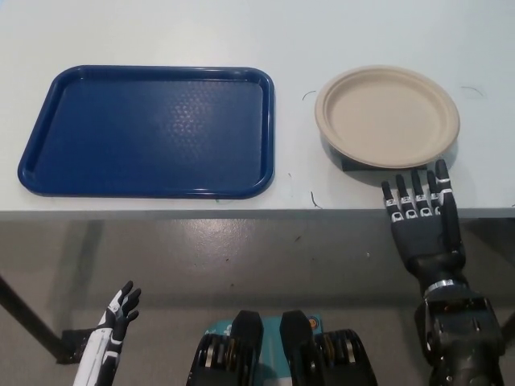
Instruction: Use the right hand to pick up a plate from a leveled surface and place it into a tray on the left side
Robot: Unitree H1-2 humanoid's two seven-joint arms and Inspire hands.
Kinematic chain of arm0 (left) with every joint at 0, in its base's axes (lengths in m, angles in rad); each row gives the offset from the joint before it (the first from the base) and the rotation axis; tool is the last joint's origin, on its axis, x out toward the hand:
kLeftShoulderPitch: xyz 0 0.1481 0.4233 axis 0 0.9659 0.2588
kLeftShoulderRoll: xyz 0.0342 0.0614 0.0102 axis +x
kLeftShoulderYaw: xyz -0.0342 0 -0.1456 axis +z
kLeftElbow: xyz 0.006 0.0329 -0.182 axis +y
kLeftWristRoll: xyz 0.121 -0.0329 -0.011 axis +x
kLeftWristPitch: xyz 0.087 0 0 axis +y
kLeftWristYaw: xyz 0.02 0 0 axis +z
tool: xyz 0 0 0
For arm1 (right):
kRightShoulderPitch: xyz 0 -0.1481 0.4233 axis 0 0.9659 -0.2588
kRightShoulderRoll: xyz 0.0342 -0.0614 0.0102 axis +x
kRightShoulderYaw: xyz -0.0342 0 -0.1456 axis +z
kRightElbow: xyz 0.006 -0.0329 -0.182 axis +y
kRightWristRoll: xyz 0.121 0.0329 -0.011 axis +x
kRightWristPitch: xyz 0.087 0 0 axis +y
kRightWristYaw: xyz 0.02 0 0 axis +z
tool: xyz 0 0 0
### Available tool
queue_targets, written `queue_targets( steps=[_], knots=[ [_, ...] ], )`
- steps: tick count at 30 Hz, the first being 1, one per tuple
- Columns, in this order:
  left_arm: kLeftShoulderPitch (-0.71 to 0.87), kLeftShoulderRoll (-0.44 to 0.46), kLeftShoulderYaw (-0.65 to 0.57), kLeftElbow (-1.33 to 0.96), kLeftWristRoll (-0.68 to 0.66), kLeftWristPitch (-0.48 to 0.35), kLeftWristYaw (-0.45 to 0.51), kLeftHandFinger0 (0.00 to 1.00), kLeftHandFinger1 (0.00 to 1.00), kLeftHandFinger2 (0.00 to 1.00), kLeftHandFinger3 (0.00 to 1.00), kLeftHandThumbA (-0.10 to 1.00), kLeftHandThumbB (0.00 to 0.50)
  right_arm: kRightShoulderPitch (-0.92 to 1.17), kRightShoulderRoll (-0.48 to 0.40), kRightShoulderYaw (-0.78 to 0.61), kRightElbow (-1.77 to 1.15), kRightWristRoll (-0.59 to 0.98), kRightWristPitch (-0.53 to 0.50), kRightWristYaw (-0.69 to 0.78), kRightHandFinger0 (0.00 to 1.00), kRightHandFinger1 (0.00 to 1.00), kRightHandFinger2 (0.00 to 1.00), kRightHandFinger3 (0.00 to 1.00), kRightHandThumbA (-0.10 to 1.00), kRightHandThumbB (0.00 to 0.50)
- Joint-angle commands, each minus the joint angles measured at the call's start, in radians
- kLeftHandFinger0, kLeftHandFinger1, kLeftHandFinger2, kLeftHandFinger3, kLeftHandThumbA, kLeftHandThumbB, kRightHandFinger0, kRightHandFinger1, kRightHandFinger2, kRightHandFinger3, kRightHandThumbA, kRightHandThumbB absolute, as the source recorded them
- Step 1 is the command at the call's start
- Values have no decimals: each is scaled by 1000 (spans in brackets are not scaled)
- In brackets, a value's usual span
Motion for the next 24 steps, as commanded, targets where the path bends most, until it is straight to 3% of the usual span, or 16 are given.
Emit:
queue_targets(
  steps=[1, 24],
  knots=[
    [-1, 17, -1, -11, 7, -34, -3, 1000, 1000, 1000, 1000, 1000, 134, -51, 39, -16, 28, 0, -12, 49, 1000, 1000, 1000, 1000, 1000, 370],
    [3, 22, -9, -20, 17, -29, -2, 1000, 1000, 1000, 1000, 1000, 128, -140, 40, -52, 54, -14, -9, 70, 1000, 1000, 1000, 1000, 1000, 357]
  ],
)
